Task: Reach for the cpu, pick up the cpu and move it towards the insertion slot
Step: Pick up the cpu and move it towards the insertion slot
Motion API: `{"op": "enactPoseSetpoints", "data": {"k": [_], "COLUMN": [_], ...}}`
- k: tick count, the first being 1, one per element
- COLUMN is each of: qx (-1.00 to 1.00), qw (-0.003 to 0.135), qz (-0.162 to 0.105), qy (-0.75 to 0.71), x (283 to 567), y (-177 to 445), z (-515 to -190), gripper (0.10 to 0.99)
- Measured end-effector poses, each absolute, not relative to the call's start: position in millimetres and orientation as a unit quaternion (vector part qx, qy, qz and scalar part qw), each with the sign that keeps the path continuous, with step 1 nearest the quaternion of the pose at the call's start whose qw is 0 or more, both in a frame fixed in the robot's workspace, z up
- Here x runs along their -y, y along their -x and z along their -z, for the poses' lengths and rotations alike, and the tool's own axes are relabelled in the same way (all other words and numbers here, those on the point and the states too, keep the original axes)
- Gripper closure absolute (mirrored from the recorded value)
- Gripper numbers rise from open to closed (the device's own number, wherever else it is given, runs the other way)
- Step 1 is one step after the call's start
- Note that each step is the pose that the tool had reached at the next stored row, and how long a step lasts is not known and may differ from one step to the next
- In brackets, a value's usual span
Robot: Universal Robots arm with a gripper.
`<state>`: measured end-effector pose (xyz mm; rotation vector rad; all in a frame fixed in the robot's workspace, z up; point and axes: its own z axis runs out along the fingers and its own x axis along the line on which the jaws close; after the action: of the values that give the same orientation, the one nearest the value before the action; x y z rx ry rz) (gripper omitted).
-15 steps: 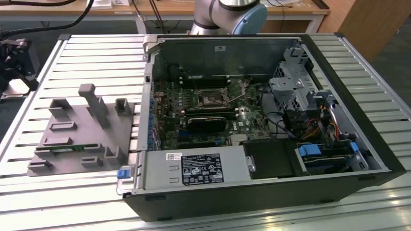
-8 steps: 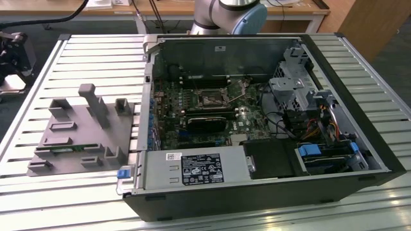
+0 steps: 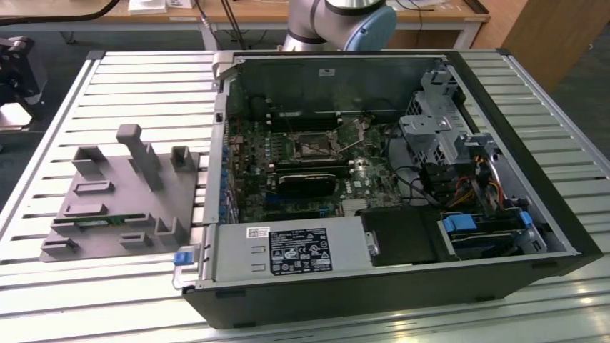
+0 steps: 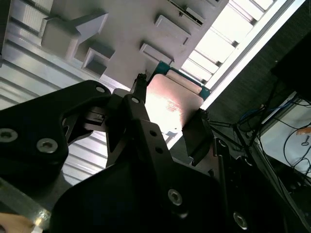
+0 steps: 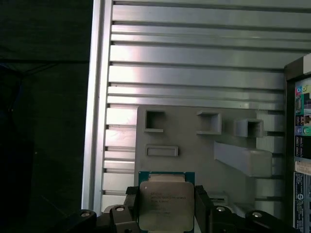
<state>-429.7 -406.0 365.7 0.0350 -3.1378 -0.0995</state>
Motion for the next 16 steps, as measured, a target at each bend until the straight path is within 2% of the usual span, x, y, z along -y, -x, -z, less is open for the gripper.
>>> {"op": "enactPoseSetpoints", "data": {"k": [16], "qx": [0.999], "qw": [0.001], "qz": [0.032], "qy": [-0.011], "x": [406.0], "y": [429.6], "z": [-409.1], "gripper": [0.541]}}
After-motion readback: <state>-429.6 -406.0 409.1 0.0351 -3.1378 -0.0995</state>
